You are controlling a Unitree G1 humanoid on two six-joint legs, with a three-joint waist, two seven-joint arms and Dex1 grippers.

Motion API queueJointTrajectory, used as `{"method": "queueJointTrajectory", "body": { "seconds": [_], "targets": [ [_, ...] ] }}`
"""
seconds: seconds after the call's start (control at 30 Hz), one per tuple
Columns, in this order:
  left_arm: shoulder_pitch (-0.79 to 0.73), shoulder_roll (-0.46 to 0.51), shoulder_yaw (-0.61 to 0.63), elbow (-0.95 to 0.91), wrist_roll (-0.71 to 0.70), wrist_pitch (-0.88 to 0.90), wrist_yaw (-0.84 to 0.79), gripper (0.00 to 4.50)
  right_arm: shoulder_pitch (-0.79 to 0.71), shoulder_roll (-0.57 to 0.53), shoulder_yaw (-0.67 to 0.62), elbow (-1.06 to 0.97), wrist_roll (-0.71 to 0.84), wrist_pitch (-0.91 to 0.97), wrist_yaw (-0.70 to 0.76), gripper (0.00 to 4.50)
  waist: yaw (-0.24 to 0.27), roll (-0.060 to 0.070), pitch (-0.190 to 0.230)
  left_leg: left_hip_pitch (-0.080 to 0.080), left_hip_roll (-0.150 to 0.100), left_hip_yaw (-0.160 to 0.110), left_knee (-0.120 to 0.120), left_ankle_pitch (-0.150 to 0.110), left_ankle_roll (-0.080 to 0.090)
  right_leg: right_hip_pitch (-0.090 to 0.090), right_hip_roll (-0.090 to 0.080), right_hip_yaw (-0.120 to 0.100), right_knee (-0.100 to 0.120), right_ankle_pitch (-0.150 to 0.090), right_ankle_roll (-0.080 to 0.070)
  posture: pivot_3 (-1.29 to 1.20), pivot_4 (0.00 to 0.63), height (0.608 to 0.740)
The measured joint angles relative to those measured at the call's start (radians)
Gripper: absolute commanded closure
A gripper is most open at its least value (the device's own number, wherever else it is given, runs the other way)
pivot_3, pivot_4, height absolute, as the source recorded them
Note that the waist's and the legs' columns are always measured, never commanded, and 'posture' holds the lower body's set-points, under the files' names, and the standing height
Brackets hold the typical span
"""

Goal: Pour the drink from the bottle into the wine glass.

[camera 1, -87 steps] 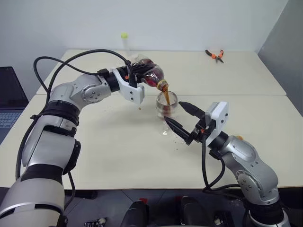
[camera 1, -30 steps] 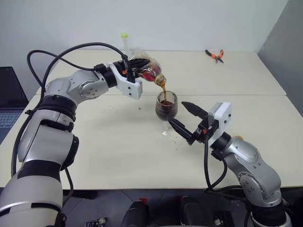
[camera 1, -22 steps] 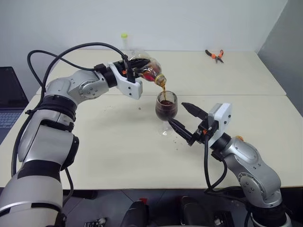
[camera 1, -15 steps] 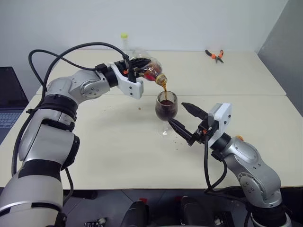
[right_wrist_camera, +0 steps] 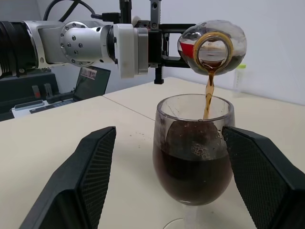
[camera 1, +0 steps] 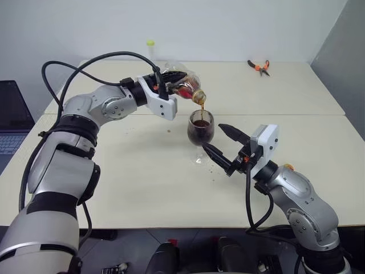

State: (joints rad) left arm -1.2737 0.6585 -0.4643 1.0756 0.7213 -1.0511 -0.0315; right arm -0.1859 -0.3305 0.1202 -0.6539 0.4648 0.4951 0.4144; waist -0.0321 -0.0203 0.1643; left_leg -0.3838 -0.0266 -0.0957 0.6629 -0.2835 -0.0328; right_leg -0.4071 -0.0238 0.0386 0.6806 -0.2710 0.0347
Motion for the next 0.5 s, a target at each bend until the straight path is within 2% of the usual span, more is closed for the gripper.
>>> {"method": "queueJointTrajectory", "body": {
  "seconds": [0.33, 0.5],
  "targets": [
    [0.056, -0.028, 0.050, -0.008, -0.139, 0.011, -0.101, 3.76, 0.000, 0.000, 0.000, 0.000, 0.000, 0.000, 0.018, 0.69, 0.000, 0.000, 0.000, 0.000, 0.000, 0.000, 0.000, 0.000, 0.000, 0.000, 0.000, 0.000, 0.000, 0.000, 0.000, 0.00, 0.150, 0.740],
    [0.122, -0.080, 0.142, -0.049, -0.319, 0.079, -0.233, 3.76, -0.001, 0.001, 0.000, 0.000, 0.000, 0.000, 0.023, 0.69, 0.000, 0.000, 0.000, 0.000, 0.002, 0.000, 0.001, 0.000, 0.000, 0.000, 0.000, 0.000, 0.000, 0.000, 0.000, 0.00, 0.150, 0.740]
  ]
}}
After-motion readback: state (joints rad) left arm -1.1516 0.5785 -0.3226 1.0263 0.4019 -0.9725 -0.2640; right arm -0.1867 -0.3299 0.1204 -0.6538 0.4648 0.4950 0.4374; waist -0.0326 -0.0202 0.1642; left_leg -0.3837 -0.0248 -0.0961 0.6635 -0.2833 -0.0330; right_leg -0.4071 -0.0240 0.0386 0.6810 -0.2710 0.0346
